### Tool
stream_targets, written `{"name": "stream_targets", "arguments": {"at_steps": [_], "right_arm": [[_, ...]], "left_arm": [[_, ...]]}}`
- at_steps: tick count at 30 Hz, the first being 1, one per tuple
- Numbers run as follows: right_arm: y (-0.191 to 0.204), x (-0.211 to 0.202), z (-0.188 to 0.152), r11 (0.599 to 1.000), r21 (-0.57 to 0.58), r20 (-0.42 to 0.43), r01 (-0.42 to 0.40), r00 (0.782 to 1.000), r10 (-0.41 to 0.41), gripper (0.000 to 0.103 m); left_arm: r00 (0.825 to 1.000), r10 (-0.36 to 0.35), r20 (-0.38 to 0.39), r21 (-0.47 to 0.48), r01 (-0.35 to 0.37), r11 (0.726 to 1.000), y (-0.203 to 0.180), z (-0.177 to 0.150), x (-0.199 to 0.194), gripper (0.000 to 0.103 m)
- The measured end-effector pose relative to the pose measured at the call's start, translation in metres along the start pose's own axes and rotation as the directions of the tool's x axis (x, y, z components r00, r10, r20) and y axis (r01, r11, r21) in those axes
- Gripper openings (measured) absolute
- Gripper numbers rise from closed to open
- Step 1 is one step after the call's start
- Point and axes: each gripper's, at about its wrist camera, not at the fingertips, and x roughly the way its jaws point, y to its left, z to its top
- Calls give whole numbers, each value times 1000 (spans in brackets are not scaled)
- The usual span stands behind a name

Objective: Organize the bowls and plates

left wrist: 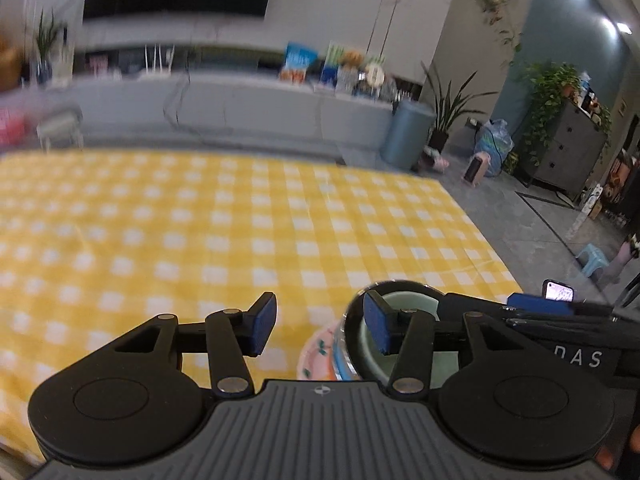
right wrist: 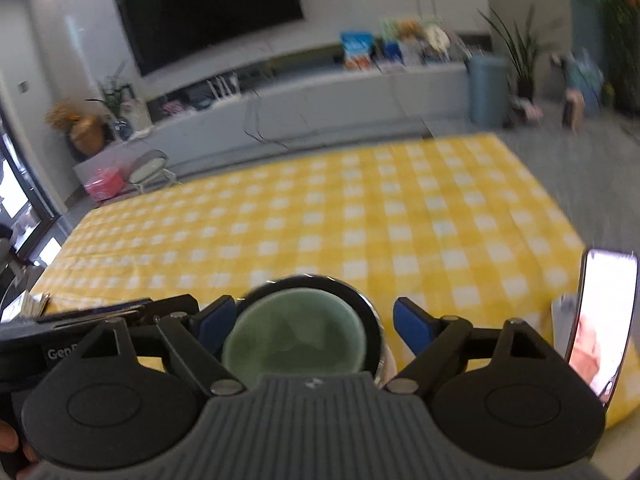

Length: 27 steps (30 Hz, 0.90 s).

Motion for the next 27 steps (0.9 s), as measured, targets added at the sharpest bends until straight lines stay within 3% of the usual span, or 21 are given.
{"name": "stream_targets", "arguments": {"at_steps": [6, 18, 22, 24, 27], "right_arm": [[17, -18, -12, 997, -80, 53, -15, 998, 20, 90], [28, -45, -70, 980, -201, 147, 2, 989, 28, 91], [23, -51, -87, 983, -180, 162, 20, 987, 10, 91], [22, -53, -93, 985, -174, 167, 16, 986, 13, 91], [26, -53, -102, 976, -217, 178, 21, 984, 19, 91]], "left_arm": [[992, 51, 120, 92, -62, 994, -4, -12, -33, 57], [975, 104, 199, 181, -141, 973, -11, -53, -49, 57], [966, 135, 219, 213, -182, 960, -17, -69, -48, 67], [966, 139, 220, 227, -189, 955, -17, -75, -48, 67], [962, 161, 222, 239, -214, 947, -19, -81, -45, 73]]}}
